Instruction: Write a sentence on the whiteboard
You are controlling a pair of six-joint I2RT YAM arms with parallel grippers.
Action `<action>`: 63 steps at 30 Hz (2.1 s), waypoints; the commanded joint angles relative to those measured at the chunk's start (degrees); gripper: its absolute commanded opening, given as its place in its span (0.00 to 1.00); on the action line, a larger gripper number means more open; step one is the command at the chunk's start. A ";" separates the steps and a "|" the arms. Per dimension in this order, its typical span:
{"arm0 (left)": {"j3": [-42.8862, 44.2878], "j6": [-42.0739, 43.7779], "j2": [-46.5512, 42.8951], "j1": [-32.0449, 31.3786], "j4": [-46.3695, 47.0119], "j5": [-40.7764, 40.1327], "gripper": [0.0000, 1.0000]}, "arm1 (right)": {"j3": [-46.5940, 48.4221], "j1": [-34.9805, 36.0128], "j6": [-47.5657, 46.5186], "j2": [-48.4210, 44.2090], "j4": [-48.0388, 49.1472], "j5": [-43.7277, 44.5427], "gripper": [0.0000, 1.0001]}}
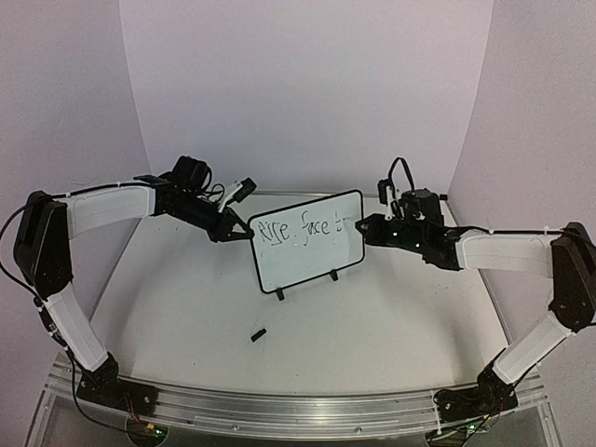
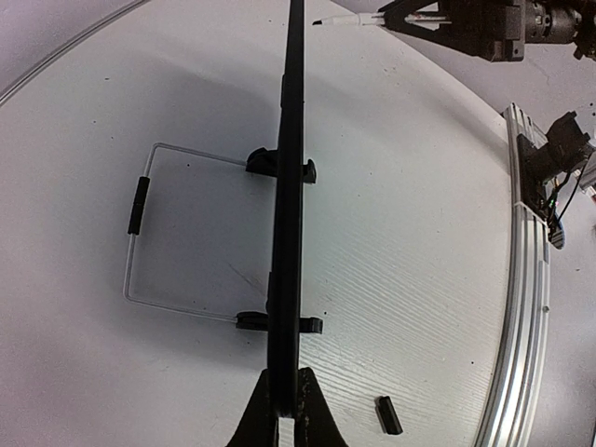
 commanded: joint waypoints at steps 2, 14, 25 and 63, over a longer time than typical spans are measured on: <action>-0.81 2.60 3.14 -1.10 -6.97 -4.22 0.00 | 2.35 -0.20 -1.31 -3.41 1.06 1.14 0.00; -0.80 2.58 3.19 -1.10 -6.98 -4.19 0.00 | 5.42 -0.17 -3.06 0.78 0.98 1.45 0.00; -0.80 2.60 3.14 -1.10 -6.97 -4.22 0.00 | 2.82 -0.20 -2.60 2.02 0.98 2.05 0.00; -0.77 2.57 3.35 -1.10 -6.89 -4.18 0.00 | 4.79 -0.21 -3.51 2.50 0.19 3.52 0.00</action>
